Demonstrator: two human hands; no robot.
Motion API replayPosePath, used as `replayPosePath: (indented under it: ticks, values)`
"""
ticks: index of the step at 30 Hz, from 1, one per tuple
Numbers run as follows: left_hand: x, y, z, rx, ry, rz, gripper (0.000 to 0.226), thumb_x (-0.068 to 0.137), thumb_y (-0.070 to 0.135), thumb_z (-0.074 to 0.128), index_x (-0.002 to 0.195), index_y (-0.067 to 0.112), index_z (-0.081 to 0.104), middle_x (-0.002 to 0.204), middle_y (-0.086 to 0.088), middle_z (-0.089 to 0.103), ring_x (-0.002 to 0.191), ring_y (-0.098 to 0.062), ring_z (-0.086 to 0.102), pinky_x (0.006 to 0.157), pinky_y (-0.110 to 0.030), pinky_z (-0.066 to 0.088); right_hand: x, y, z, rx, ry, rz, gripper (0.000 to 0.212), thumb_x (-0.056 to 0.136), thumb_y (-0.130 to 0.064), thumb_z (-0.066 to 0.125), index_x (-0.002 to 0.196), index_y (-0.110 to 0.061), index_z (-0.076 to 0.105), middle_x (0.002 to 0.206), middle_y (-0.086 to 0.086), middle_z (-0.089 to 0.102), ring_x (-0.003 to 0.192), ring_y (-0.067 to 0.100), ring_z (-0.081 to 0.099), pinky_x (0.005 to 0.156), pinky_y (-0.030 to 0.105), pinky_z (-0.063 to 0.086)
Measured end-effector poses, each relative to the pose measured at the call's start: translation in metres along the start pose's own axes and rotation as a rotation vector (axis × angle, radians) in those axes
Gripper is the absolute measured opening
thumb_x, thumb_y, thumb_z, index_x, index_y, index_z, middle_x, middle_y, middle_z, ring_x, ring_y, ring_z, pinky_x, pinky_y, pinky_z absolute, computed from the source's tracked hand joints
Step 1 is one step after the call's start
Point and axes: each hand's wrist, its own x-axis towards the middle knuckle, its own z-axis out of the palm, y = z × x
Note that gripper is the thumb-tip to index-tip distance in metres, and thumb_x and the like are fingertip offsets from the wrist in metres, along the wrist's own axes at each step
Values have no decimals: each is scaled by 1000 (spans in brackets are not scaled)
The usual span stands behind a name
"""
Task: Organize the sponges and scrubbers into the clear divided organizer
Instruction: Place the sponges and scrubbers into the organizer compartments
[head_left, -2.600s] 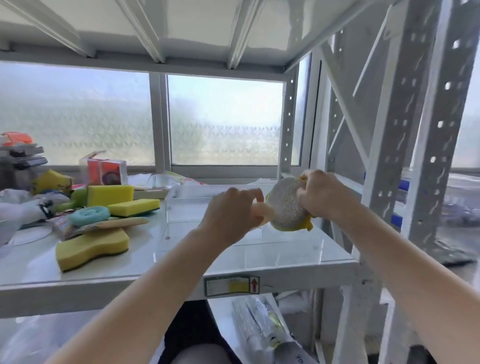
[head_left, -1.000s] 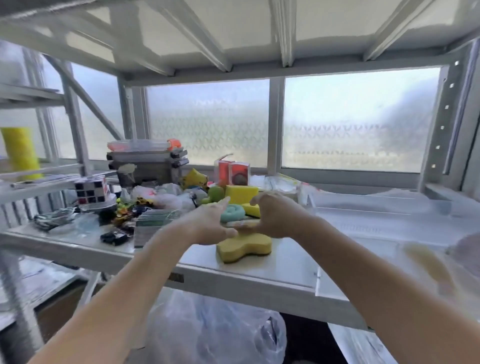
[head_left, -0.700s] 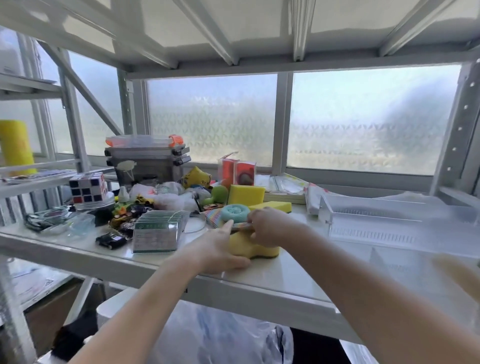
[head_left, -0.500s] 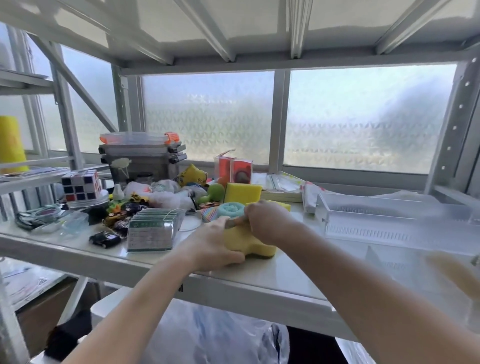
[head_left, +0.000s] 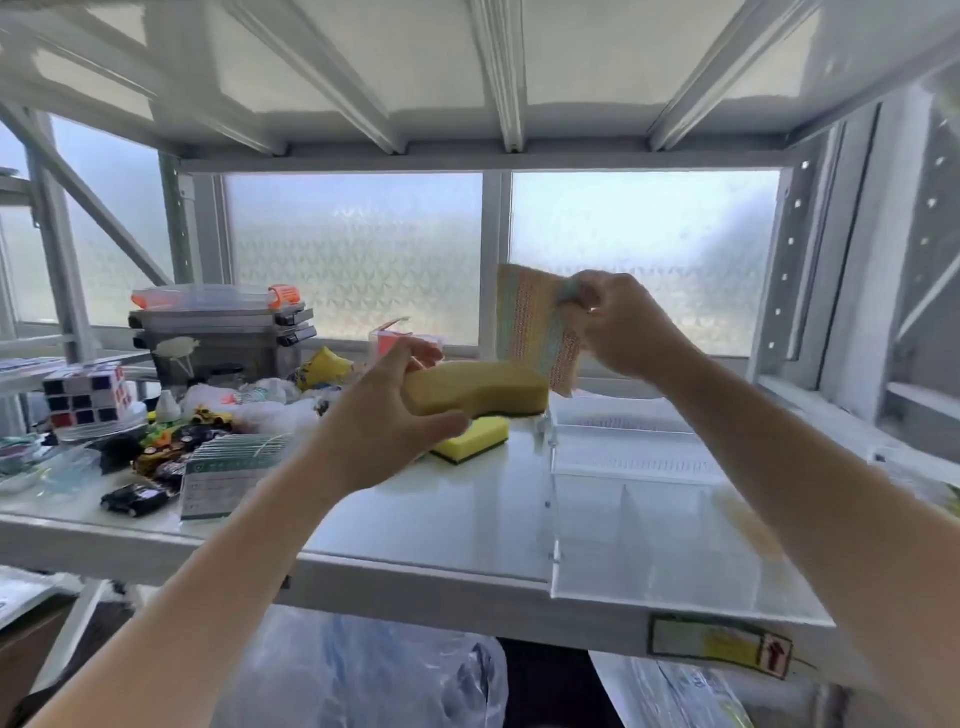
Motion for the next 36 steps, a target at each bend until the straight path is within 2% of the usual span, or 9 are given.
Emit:
replayPosePath:
  ticks: [4,12,16,19,23,25,28,32,36]
  values:
    - [8,28,34,-54,-41,53,62,50,57,63,106,37,46,99,13,54,86,-20,59,74,-31,50,-6,33,-52,-33,75,90,20,88,-5,50,99,3,63,100,27,66,96,44,62,83,59,51]
    - [18,64,88,-79,-143,99,59,50,48,71,100,32,44,96,4,57,75,-16,55,68,-30,48,-25,98,-123,-126,88,324,24,93,-8,47,112,4,55,110,30,61,102,44,60,86,58,51]
    - [25,63,86,-47,-208,65,65,48,44,69,106,29,44,93,2,56,78,-15,54,69,-28,48,-27,120,-133,-79,51,469,25,94,-5,46,115,4,53,112,27,59,105,41,61,88,49,54]
    - [28,55,71,-20,-235,16,59,52,37,65,108,29,47,89,7,54,77,-10,54,67,-23,46,-26,135,-134,-45,14,554,25,94,-3,45,117,4,52,108,20,57,103,36,61,80,40,55]
    - [26,38,64,-47,-278,-32,60,44,45,60,103,32,54,81,5,56,68,-10,53,60,-21,42,-23,157,-132,-57,-51,658,24,92,1,41,113,2,53,96,15,57,86,26,59,72,38,56]
    - [23,31,70,-54,-328,-32,63,41,48,56,102,33,56,82,4,57,67,-11,53,62,-21,45,-21,163,-128,-127,-105,687,21,92,2,37,105,0,53,92,15,55,80,25,56,70,38,54]
    - [18,26,85,-22,-426,-13,55,50,40,62,105,34,56,83,5,57,64,-8,50,61,-19,45,-19,171,-123,-203,-130,699,21,91,2,32,99,-2,50,88,13,52,76,25,51,60,30,44]
    - [19,20,94,-66,-468,-41,50,54,34,62,103,35,57,81,7,58,62,-6,51,59,-17,43,-23,182,-121,-341,-169,665,30,86,-4,32,109,-13,49,108,10,51,96,32,53,82,43,47]
    - [17,20,92,14,-472,28,56,54,36,62,110,39,59,104,18,46,90,-2,52,76,-18,43,-34,192,-115,-445,-216,660,48,90,-9,36,136,-20,45,133,7,50,118,30,51,94,41,44]
